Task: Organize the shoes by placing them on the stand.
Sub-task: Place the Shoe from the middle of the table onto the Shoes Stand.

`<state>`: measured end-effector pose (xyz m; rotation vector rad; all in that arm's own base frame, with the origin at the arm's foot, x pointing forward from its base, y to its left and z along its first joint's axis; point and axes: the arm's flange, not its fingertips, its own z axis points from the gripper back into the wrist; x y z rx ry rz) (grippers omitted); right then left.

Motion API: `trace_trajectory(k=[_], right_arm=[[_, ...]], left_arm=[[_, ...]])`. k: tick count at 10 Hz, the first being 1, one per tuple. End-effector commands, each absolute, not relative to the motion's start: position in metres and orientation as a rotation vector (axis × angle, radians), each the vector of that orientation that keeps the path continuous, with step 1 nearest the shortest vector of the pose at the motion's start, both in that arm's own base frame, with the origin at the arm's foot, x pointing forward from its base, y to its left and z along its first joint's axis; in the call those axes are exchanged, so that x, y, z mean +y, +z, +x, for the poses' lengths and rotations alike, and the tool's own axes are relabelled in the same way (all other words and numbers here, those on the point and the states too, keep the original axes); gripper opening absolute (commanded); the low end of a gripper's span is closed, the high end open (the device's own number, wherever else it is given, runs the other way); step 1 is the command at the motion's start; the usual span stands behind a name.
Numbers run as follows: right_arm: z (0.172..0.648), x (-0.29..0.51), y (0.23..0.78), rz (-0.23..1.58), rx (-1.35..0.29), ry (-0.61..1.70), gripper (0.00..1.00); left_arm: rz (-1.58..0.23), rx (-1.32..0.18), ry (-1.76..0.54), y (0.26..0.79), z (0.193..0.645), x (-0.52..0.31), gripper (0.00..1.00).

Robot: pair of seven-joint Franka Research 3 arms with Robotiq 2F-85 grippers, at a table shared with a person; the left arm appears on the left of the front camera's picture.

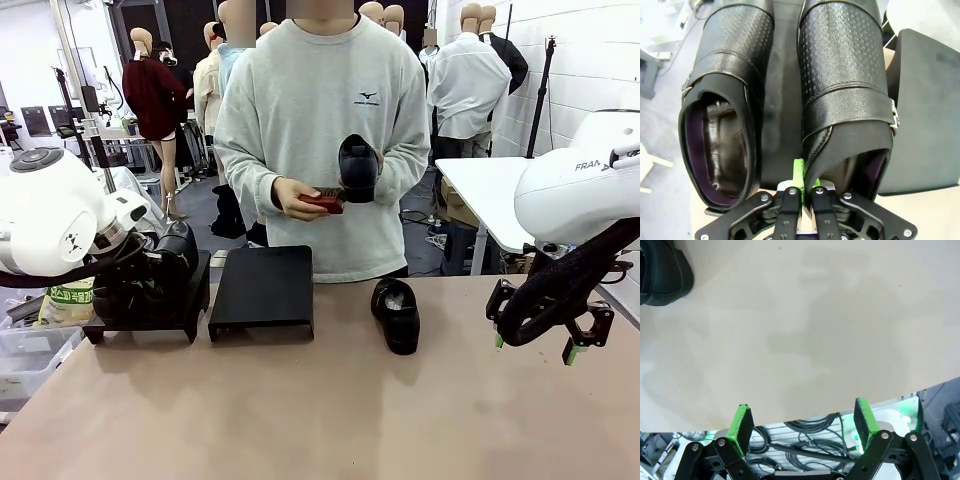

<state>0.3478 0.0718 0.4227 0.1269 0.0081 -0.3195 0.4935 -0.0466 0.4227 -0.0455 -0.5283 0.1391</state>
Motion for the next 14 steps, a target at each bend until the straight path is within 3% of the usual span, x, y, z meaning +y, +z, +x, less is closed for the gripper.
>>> trace_trajectory(k=[1, 6, 11, 14], right_arm=[[0.347, 0.071, 0.422, 0.118, 0.010, -0.310, 1.00], [0.347, 0.071, 0.422, 0.118, 0.010, -0.310, 1.00], [0.347, 0.071, 0.422, 0.118, 0.010, -0.310, 1.00], [0.347, 0.071, 0.422, 0.118, 0.010, -0.310, 1.00]], left_arm=[[-0.013, -0.530, 0.142, 0.428, 0.500, -0.050, 0.02], [0.010, -0.554, 0.135, 0.429, 0.500, -0.050, 1.00], [0.022, -0.612, 0.145, 0.460, 0.490, -0.054, 1.00], [-0.011, -0.578, 0.116, 0.444, 0.497, -0.045, 1.00]])
